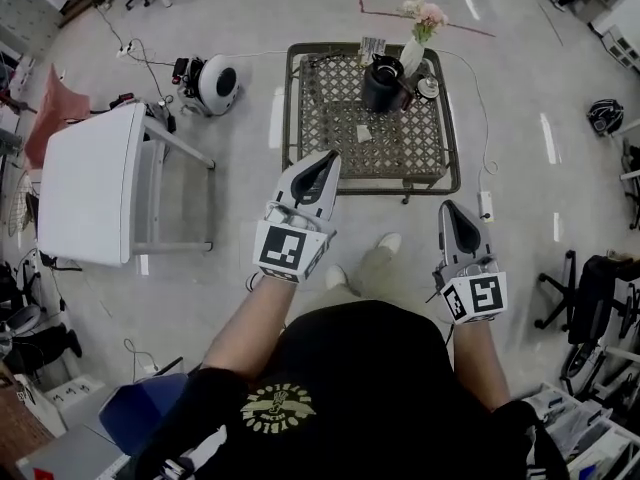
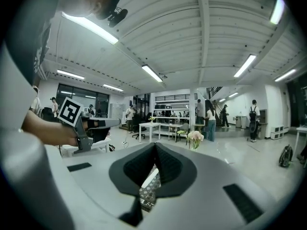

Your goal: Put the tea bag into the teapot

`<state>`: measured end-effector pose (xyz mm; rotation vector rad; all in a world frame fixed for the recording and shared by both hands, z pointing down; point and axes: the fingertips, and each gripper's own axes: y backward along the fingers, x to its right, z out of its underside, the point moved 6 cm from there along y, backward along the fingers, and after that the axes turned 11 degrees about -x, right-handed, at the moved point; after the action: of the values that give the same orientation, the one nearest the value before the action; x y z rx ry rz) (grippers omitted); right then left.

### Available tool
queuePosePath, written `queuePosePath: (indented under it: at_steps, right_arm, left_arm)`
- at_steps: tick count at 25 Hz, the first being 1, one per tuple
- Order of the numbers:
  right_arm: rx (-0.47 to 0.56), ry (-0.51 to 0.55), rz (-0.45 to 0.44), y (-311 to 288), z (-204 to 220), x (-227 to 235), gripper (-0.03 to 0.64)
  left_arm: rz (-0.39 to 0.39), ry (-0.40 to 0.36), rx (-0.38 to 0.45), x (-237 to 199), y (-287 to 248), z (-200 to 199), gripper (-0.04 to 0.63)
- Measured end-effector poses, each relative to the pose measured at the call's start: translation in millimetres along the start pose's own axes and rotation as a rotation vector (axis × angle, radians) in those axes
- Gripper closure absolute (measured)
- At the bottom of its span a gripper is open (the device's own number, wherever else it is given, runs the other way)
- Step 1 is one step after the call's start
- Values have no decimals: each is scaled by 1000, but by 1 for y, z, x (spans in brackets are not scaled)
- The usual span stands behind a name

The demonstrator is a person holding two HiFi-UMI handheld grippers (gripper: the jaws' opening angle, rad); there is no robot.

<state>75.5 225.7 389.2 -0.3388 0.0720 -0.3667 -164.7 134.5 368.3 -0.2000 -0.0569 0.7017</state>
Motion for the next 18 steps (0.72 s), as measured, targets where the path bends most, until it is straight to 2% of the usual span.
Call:
queuePosePath:
  at_steps: [10,18]
  right_arm:
    - [-3,-16,14,-24,-2,35,612]
    - [-34,8,-29,-56,-3,61,612]
  left_arm:
    - [-45,63,-120,-19,-3,39,588]
    - [-83,82,-131,-32,-35,40,588]
